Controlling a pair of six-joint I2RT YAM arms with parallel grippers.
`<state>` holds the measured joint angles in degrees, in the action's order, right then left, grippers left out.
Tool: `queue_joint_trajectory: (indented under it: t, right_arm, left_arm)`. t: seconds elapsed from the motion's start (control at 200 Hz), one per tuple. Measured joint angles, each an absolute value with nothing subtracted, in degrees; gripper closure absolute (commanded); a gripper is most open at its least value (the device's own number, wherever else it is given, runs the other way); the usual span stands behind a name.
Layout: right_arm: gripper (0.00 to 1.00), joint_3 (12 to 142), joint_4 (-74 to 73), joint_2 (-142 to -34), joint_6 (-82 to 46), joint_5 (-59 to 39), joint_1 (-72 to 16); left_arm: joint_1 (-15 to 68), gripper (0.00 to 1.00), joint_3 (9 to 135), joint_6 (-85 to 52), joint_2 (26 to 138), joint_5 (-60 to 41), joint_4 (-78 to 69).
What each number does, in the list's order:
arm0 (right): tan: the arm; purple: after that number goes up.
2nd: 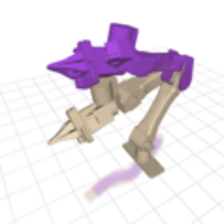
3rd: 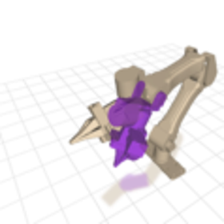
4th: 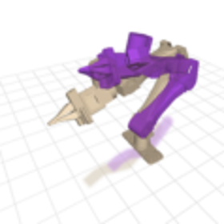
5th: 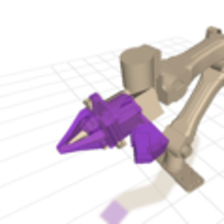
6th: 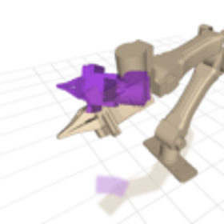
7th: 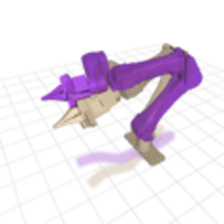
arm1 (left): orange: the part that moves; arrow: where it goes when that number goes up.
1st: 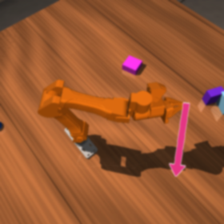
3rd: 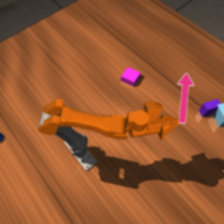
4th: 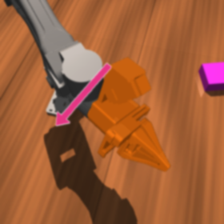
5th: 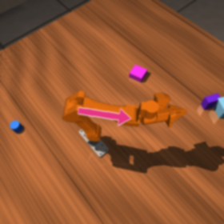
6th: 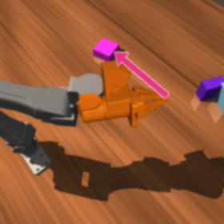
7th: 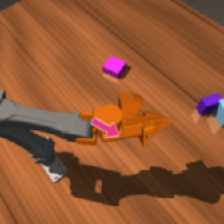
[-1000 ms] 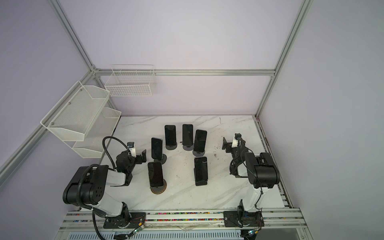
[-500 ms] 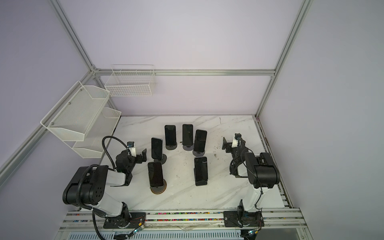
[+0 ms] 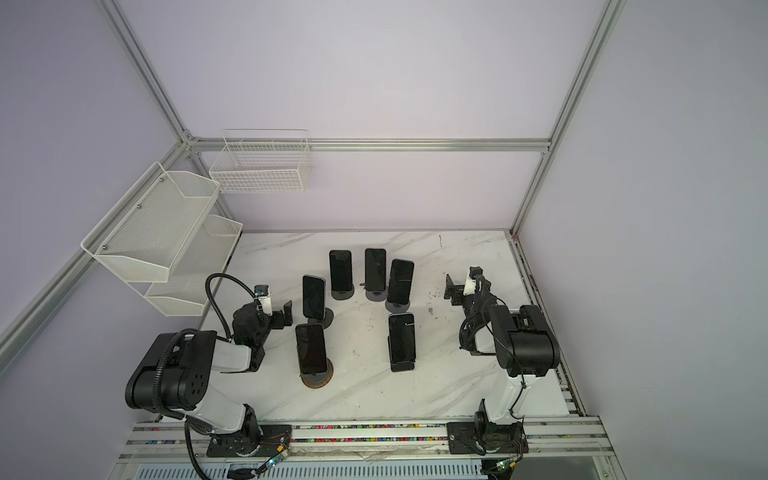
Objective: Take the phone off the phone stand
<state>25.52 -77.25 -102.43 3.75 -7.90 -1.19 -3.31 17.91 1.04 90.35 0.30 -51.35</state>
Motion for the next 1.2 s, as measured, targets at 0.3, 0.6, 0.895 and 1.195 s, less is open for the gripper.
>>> queue_joint_trajectory:
  t: [0.3,0.6,0.895,1.195]
  right_arm:
    - [0.03,25.56,-69.25,-93.25,3.97,-9.93,-1.19]
    - [0.03,46.02,-39.22,-77.32,-10.63,-4.23,-1.32]
    - [0.03,63.22,-8.71,-85.43,-30.26,1.37,-0.86]
    - [0.03,67.02,8.95,-84.77,-30.68,8.51,-11.03]
  left_arm:
    - [-3.31,0.00,17.91,1.04,90.35,0.32,-51.35]
    - [-3.31,0.00,17.91,1.04,90.35,0.32,-51.33]
    - [-3.31,0.00,17.91,1.04,90.35,0.32,-51.35]
    - [-3.31,0.01,17.91,1.04,90.35,0.34,-51.35]
